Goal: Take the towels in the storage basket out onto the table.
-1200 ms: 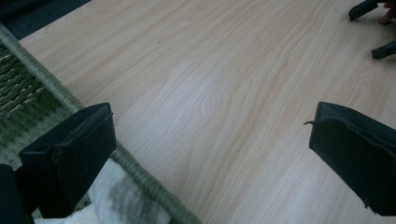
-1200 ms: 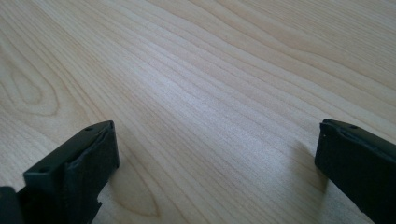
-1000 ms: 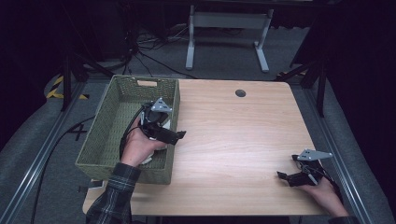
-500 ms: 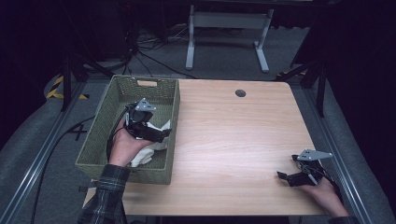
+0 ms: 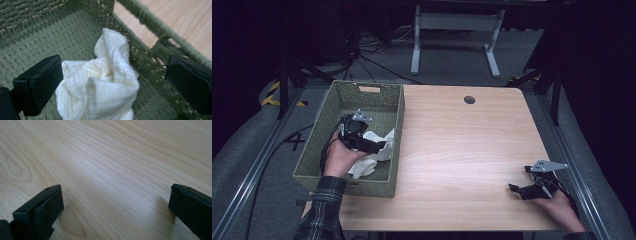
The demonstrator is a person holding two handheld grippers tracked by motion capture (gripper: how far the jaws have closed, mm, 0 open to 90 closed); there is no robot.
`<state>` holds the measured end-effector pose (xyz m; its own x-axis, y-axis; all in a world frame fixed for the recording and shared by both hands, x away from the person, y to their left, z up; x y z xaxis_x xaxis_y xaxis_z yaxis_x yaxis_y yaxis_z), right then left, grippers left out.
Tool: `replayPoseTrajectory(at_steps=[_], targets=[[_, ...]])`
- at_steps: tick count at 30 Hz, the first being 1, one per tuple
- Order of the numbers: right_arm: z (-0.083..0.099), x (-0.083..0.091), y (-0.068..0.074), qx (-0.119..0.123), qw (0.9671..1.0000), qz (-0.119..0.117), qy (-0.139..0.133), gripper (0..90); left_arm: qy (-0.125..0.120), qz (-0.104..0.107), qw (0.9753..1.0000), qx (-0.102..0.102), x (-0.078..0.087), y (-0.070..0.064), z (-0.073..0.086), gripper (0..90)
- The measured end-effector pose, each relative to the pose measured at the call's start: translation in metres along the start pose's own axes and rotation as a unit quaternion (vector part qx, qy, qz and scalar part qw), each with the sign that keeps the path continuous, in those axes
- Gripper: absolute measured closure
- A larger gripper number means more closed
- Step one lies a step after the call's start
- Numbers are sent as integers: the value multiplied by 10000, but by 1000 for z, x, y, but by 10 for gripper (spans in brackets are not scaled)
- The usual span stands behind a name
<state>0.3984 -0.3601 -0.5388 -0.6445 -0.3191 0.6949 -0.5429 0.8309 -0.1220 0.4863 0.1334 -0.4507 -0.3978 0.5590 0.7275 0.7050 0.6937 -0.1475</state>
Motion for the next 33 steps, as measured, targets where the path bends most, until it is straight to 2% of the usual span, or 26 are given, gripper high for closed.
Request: replayPoseTrajectory(at_steps=[1,2,4,7,12,15,18,22,28,29,30,33], targets=[[0,0,0,1,10000,0,-1,0,18,-16,10000,-21,-2,2,1,23],[0,0,0,-4,10000,3,-7,0,76,11,10000,43,-3,3,3,23],[0,0,0,-3,10000,3,-5,0,164,7,9999,4,-7,7,5,23],[0,0,0,-2,10000,3,-7,0,308,37,9995,112,-14,10,11,23],[0,0,0,-2,10000,3,-7,0,671,6,9976,179,-27,16,22,22],[0,0,0,-2,10000,4,-6,0,917,26,9954,288,-34,17,31,20],[0,0,0,-2,10000,3,-7,0,1045,66,9937,401,-37,17,36,20],[0,0,0,-4,10000,2,-7,0,1200,101,9917,442,-41,17,41,21],[0,0,0,-3,10000,4,-6,0,1482,243,9875,468,-45,13,49,123],[0,0,0,-1,10000,4,-6,0,1557,268,9861,505,-45,13,50,156],[0,0,0,-2,10000,4,-6,0,1557,268,9861,505,-45,13,50,163],[0,0,0,-2,10000,4,-6,0,1671,329,9835,610,-46,12,54,201]])
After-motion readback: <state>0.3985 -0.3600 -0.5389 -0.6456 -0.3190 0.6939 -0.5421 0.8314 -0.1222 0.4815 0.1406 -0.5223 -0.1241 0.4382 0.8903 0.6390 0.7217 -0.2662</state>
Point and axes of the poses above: each handheld gripper's, and its own axes: x roughly backward along the jaws, z roughly out of its underside, y roughly to its left, the point moved 10 cm from there along -x, roughly forward along the jaws, and after that the axes turned 8 degrees about z, right-handed, at the moved point
